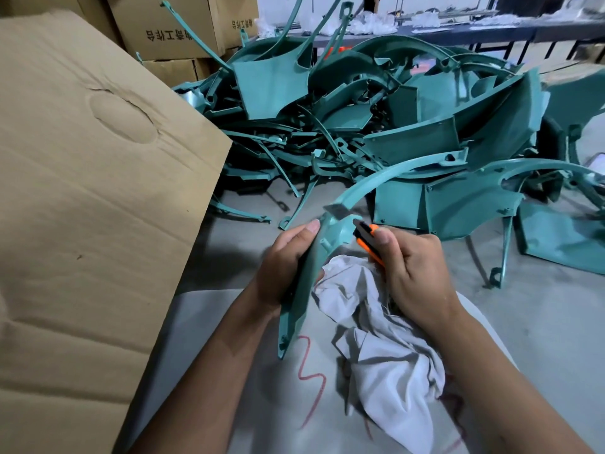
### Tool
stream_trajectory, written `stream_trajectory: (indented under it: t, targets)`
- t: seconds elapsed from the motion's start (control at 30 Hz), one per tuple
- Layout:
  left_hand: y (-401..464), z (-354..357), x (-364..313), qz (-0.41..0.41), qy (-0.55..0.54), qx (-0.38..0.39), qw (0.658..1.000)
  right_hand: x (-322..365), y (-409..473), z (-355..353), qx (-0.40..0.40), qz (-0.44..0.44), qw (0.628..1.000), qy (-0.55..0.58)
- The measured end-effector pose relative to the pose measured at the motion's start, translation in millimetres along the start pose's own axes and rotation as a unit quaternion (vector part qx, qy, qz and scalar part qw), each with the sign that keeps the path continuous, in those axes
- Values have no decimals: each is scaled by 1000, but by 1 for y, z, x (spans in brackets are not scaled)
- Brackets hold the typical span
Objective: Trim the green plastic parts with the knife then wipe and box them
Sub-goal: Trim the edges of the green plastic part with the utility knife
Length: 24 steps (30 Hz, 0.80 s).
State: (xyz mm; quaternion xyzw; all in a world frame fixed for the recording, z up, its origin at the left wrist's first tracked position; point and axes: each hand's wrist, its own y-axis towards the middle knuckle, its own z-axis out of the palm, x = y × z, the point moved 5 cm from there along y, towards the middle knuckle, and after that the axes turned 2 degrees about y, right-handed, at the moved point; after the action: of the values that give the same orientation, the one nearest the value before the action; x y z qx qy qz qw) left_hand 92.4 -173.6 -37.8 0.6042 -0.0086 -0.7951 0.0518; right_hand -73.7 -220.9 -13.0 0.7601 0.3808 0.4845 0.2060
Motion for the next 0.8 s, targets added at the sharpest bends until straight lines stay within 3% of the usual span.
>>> stream_trajectory:
  t: [0.13,0.3,0.37,0.47,0.57,0.67,0.8]
  targets:
    - [-5,13,-2,-41,-104,45,993,1,0,-1,-7,13,999,-43]
    - [-1,13,0,-73,-155,89,981,3,-2,-18,-128,14,986,-107]
    - [0,5,8,-73,-128,70,987,2,-3,-25,-152,3,983,-99]
    - [-1,-6,20,-62,-46,9,997,6,-1,-17,-105,-22,989,-99]
    - [-1,7,12,-96,-139,119,979,9,3,-7,-69,-25,988,-134]
    - [-8,15,4,-134,-191,233,944,2,2,-13,-101,4,985,-139]
    - [-7,9,9,-158,-193,201,947,-4,0,-27,-143,43,975,-161]
